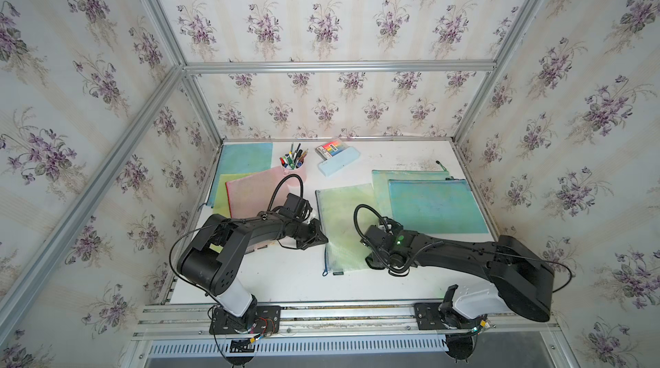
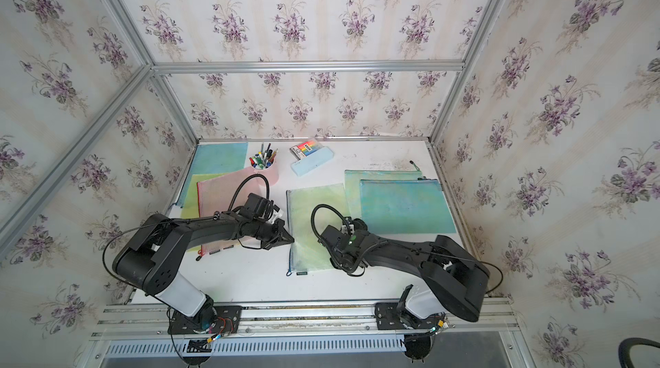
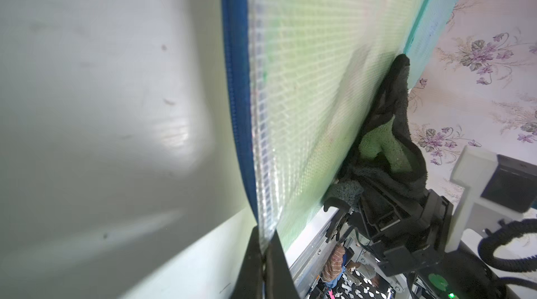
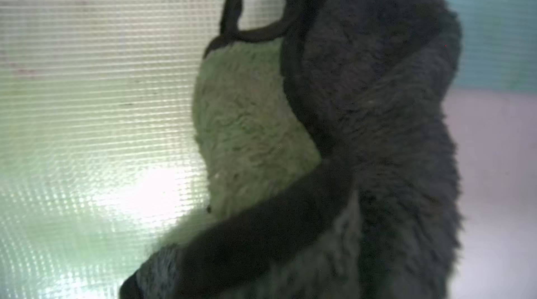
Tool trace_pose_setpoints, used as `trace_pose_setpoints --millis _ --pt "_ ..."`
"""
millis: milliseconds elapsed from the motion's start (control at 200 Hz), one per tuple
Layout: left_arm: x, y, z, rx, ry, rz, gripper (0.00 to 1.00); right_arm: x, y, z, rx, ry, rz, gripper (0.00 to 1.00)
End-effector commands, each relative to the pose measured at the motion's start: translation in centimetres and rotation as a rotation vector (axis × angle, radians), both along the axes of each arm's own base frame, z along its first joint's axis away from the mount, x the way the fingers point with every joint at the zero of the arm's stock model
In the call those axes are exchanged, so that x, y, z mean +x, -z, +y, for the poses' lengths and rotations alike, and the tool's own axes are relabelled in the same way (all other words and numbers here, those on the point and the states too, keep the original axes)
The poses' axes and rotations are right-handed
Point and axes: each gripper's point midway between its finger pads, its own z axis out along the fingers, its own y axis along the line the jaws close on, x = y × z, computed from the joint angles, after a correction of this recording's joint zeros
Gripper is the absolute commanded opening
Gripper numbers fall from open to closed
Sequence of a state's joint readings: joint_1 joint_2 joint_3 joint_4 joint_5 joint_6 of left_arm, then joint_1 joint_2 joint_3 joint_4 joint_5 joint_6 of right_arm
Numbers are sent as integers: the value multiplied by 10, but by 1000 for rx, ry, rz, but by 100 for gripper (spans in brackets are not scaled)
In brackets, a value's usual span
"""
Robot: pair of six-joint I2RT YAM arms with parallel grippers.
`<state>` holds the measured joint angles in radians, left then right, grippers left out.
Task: Wipe the document bag
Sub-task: Wipe the dirt from the document bag.
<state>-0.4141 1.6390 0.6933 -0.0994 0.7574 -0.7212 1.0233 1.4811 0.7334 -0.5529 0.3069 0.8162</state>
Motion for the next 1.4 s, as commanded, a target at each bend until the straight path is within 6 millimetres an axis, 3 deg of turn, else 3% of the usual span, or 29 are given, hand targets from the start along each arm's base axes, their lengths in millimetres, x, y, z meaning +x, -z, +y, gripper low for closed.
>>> trace_pose_setpoints --millis 0,75,130,200,330,410,490,645,704,794,919,989,1059,1194,1254,1334,1399 --pt "0 0 -4 -2 28 -22 0 2 -6 89 150 -151 13 22" --pt "-2 0 -8 -8 48 -22 0 9 -12 125 145 -228 4 22" --pt "-3 0 -9 -8 60 -21 0 19 -20 127 136 -232 -26 22" --pt "-5 0 -9 -6 71 -21 0 36 -24 99 102 -178 -49 22" --pt "-8 -3 -8 -1 92 -26 0 64 -13 19 41 -28 -52 22" --pt "-9 -4 -7 5 102 -28 0 73 -14 7 31 -3 -61 22" --pt "-10 -4 -6 8 106 -29 0 77 -15 39 118 -38 -52 22" --pt "-12 0 -8 -3 110 -12 0 64 -7 146 121 -266 -26 22" --pt "-12 1 -9 -6 113 -6 0 64 0 157 95 -295 -11 22" --pt "-13 0 -9 -6 126 -7 0 78 2 127 87 -233 -20 21" --pt "-13 -2 -9 -7 137 -9 0 107 -8 48 71 -75 -56 21" --pt "-13 -3 -10 -8 146 -8 0 119 -15 30 75 -39 -85 22" --pt "-13 -4 -11 -14 155 -3 0 128 -22 49 107 -69 -93 22" --pt "-15 -4 -12 -18 171 8 0 123 -27 150 282 -240 -89 22" --pt "-16 -3 -13 -23 176 17 0 126 -26 179 311 -281 -78 22" --pt "-18 -2 -12 -21 180 27 0 139 -23 180 278 -274 -99 22" --pt "-18 -3 -13 -25 185 24 0 156 -20 150 238 -213 -117 22"
